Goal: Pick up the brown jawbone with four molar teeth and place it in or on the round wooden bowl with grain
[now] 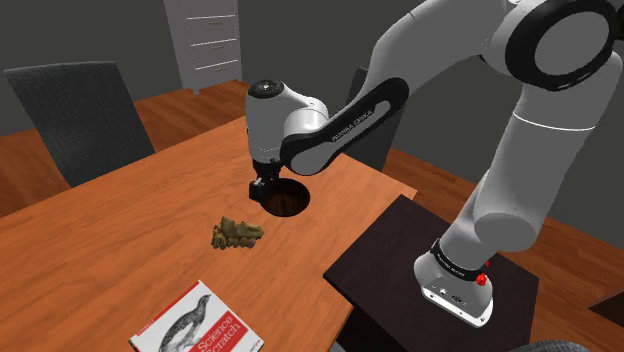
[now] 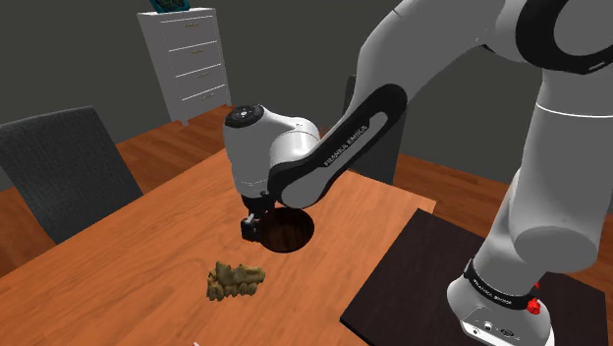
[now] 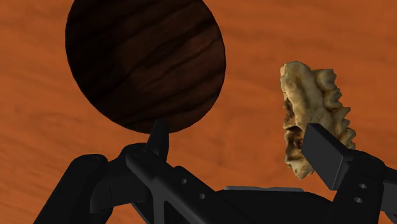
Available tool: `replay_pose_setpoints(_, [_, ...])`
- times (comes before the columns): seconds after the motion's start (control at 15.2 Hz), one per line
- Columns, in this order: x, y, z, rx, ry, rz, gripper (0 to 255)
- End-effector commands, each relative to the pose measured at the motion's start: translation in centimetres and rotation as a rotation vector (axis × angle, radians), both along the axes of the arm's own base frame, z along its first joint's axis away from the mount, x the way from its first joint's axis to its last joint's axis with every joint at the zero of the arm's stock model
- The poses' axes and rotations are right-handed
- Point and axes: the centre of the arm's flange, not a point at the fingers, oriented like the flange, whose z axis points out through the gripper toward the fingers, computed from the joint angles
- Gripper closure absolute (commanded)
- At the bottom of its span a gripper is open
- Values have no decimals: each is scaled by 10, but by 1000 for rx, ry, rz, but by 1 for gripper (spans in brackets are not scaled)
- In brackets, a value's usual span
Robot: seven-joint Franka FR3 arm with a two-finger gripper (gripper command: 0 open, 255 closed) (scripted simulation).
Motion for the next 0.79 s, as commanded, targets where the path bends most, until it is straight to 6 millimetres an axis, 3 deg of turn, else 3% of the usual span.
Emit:
replay_pose_setpoints(0.0, [9,17,-20,-5,-11,17,0])
replay_pose_setpoints(0.33, [35,57,-65,-16,-36,58,0])
replay_pose_setpoints(0.73, [40,55,-93,-17,-37,61,0])
